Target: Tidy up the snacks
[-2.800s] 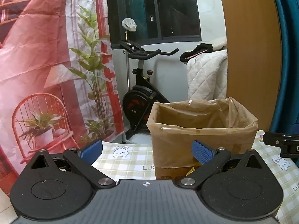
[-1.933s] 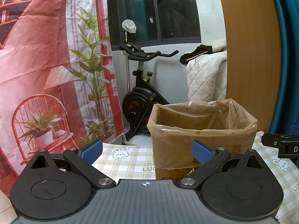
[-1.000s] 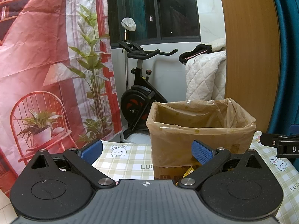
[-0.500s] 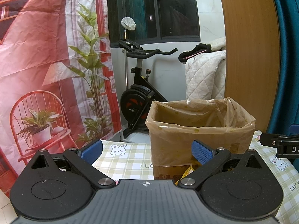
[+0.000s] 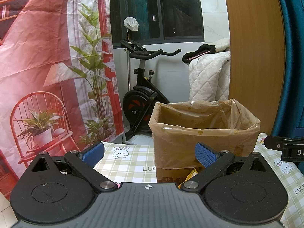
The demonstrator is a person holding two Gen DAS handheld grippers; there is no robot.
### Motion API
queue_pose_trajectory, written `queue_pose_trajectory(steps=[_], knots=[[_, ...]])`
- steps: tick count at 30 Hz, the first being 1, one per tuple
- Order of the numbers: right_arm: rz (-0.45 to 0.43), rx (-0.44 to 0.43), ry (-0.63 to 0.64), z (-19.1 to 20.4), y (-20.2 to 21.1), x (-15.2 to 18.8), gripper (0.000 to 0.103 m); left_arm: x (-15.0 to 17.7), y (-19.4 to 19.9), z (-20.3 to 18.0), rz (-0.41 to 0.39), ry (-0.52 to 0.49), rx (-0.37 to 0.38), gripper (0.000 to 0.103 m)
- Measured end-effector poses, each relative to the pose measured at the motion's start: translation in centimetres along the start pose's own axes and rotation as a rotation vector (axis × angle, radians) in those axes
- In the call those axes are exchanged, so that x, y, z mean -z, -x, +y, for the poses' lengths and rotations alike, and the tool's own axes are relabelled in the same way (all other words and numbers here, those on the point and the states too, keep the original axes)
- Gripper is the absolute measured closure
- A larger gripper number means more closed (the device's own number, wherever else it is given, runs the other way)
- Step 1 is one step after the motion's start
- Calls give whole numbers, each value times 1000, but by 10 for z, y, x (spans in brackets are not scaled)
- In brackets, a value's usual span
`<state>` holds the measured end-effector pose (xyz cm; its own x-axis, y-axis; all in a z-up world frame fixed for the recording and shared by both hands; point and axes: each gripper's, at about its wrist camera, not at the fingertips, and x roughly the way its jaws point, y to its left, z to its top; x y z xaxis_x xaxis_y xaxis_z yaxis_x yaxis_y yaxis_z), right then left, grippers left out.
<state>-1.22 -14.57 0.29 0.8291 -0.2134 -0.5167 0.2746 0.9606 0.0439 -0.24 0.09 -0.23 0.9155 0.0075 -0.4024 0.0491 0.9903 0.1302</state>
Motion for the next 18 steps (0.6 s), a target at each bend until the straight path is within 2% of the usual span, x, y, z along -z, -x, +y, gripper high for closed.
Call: queue_pose_trajectory(steps=[8, 12, 15, 18], knots=[[3, 1, -1, 1, -1, 0, 1, 3, -2, 3, 2, 16, 10, 1], [3, -2, -8, 1, -1, 4, 0, 7, -4, 13, -2, 65, 58, 1], [-8, 1, -20, 0, -5, 12, 0, 17, -3, 23, -43, 117, 99, 1], [-26, -3, -24, 0, -9, 23, 0, 27, -6, 30, -48, 142, 104, 0]])
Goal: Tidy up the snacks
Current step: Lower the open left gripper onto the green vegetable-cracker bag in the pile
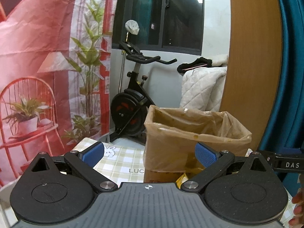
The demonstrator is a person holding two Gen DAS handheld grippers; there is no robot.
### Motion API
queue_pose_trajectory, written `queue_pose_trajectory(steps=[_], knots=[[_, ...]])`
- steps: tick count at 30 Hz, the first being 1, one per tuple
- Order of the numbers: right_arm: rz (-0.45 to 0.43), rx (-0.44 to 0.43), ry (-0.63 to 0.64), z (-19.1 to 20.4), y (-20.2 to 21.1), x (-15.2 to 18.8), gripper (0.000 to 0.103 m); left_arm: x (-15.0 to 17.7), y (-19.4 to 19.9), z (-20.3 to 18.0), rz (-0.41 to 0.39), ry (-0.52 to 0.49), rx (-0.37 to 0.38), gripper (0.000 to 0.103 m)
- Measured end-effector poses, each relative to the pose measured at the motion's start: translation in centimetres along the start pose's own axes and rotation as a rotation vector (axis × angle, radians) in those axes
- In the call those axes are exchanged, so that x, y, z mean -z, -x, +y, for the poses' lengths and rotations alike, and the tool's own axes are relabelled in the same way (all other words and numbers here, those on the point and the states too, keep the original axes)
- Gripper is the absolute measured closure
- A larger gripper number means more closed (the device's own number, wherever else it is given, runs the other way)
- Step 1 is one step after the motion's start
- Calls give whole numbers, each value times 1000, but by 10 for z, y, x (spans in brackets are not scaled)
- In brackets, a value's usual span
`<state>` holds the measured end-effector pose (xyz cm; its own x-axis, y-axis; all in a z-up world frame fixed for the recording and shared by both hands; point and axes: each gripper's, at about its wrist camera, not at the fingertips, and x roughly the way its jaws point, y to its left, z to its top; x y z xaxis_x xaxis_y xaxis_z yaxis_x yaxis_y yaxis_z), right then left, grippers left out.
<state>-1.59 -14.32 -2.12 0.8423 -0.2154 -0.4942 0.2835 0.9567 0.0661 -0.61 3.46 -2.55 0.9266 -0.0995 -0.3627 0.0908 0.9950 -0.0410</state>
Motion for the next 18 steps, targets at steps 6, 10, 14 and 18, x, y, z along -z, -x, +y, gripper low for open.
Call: queue_pose_trajectory(steps=[6, 10, 14, 18], knots=[[-11, -56, -17, 7, -10, 23, 0, 17, -11, 17, 53, 25, -17, 0], [-32, -44, 13, 18, -13, 42, 0, 31, -15, 23, 66, 32, 3, 0], [11, -91, 23, 26, -19, 58, 0, 36, -20, 28, 86, 38, 0, 1], [25, -104, 32, 28, -21, 63, 0, 41, -22, 28, 86, 41, 27, 1]])
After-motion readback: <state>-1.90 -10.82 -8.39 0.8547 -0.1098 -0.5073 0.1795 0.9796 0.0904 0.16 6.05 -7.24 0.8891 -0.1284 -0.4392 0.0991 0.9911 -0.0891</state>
